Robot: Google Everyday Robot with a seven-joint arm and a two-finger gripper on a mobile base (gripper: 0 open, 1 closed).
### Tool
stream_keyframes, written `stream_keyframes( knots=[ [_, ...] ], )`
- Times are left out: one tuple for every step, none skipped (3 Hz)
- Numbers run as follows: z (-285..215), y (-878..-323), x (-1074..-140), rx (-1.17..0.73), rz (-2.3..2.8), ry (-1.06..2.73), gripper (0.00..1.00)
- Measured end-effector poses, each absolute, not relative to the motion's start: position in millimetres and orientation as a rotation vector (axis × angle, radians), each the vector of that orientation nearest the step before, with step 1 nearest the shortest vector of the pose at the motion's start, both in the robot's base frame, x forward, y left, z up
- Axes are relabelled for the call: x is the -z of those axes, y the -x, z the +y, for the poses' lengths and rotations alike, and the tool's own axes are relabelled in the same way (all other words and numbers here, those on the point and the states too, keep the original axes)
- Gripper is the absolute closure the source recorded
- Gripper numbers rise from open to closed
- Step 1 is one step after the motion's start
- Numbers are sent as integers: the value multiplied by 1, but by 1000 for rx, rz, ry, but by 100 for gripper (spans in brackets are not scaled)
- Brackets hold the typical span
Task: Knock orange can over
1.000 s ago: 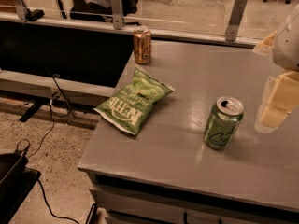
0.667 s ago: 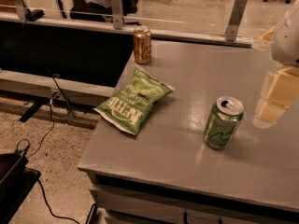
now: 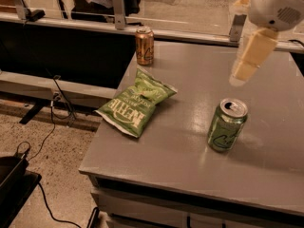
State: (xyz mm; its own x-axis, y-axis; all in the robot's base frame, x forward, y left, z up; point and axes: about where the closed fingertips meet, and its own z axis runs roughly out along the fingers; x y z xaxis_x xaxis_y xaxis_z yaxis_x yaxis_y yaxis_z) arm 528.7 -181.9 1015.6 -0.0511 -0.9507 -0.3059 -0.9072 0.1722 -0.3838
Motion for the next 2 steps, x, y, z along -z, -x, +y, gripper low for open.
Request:
stream_keyframes(
  knots=[
    [-165, -582, -1019, 55, 1880, 1698, 0],
    [-165, -582, -1019, 55, 1880, 1698, 0]
  ],
)
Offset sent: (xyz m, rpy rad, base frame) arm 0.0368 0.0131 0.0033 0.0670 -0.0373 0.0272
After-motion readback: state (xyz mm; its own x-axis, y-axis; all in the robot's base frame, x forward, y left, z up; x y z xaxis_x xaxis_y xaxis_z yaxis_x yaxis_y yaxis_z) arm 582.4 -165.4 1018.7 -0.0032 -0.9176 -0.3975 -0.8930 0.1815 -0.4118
